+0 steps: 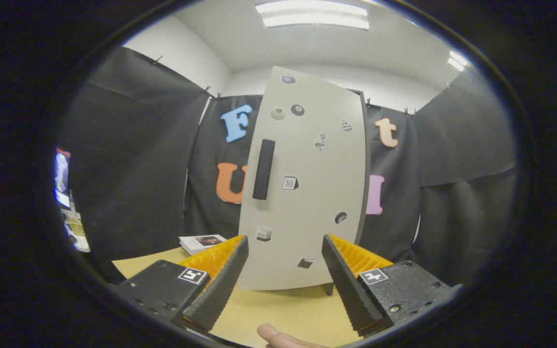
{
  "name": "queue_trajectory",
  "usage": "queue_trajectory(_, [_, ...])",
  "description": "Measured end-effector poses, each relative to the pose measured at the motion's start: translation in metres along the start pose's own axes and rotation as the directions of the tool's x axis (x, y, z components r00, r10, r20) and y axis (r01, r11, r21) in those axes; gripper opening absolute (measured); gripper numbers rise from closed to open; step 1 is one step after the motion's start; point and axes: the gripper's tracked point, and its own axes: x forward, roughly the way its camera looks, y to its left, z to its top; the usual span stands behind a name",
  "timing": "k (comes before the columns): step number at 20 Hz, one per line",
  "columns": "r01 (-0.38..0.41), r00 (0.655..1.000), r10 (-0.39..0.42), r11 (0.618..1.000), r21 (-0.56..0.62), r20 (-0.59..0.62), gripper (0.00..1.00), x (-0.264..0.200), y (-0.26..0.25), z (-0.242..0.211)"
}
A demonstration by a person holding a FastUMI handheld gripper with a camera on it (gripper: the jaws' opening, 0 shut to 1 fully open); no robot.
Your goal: Open the shoe cabinet door, grab the shoes and put them into the shoe cabinet, then close the shoe cabinet door.
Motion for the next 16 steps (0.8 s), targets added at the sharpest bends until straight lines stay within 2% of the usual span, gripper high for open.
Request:
queue_trajectory(3, [0.044, 0.999, -0.045, 0.999, 0.017, 0.029, 0.99, -0.013, -0.015, 0.010])
queue_trajectory(8, [0.069, 0.997, -0.072, 0.996, 0.059, 0.042, 0.99, -0.018, -0.026, 0.016])
queue_trajectory(16, [0.043, 0.999, -0.042, 0.995, 0.090, -0.006, 0.99, -0.008, -0.024, 0.002])
